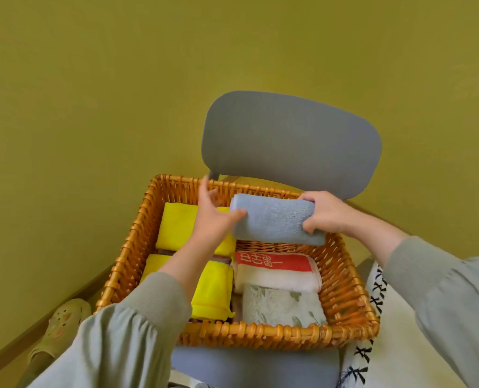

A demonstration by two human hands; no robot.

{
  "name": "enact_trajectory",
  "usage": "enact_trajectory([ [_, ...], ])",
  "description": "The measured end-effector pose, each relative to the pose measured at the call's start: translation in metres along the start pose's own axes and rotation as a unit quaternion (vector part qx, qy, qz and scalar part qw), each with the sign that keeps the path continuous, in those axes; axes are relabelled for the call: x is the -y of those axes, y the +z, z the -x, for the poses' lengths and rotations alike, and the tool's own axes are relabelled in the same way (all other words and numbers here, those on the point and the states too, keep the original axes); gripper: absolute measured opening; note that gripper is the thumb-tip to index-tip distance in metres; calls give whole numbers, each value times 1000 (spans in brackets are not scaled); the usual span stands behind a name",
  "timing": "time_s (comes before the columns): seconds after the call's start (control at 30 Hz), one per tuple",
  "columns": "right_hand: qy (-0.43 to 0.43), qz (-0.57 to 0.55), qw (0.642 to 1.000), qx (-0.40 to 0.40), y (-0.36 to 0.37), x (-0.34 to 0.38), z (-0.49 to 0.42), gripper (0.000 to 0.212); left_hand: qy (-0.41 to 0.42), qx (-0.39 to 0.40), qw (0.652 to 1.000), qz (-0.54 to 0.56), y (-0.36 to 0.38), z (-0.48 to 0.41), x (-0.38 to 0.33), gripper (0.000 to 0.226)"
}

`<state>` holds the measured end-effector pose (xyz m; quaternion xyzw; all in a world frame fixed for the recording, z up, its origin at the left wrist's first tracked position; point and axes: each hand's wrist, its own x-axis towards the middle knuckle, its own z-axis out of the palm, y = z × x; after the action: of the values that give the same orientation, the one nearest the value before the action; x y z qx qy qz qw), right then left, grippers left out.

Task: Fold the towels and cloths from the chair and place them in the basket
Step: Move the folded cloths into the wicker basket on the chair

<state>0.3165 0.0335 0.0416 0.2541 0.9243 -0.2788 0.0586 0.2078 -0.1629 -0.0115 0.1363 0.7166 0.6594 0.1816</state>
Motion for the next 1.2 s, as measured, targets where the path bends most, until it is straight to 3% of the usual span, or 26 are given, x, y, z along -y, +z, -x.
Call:
enact_trajectory([
  [0.03,18,49,998,-27,-3,-3,-2,35,82,5,984,-158,1,-3,6,86],
  [0.1,42,139,988,-56,-4,-6,-7,26,223,60,874,-428,4,-9,19,66],
  [0.13,47,171,982,-59,-3,-6,-9,21,240,108,816,-515,5,-11,27,61],
  [0.2,41,206,976,-53,4,-5,-13,11,190,191,740,-616,3,-13,44,63],
  [0.27,43,220,973,-48,12,-3,-19,9,135,234,697,-664,-8,-17,59,70],
  [0.43,101,135,985,29,22,-4,-42,35,102,246,681,-682,-33,-26,66,80],
  [0.53,123,140,978,90,29,1,-50,18,96,245,675,-689,-31,-25,67,86],
  [0.63,135,180,964,141,43,-4,-61,24,87,239,676,-691,-29,-27,71,87],
  [0.7,137,186,964,133,54,-17,-71,6,93,237,677,-691,-27,-27,71,86],
  [0.77,148,169,970,89,63,-23,-70,25,107,236,677,-689,-26,-26,70,87],
  [0.87,91,289,953,18,72,-16,-60,34,135,236,663,-697,-20,-26,69,85],
  [0.93,14,384,922,-55,74,-7,-54,34,145,236,634,-722,-15,-28,69,83],
  [1.0,-72,395,910,-103,78,-2,-51,33,146,234,603,-749,-10,-29,70,83],
  [1.1,-123,374,918,-44,87,0,-47,36,137,236,580,-768,-5,-30,73,85],
  [1.2,-80,345,934,49,96,-10,-50,48,131,239,578,-770,-5,-31,74,85],
])
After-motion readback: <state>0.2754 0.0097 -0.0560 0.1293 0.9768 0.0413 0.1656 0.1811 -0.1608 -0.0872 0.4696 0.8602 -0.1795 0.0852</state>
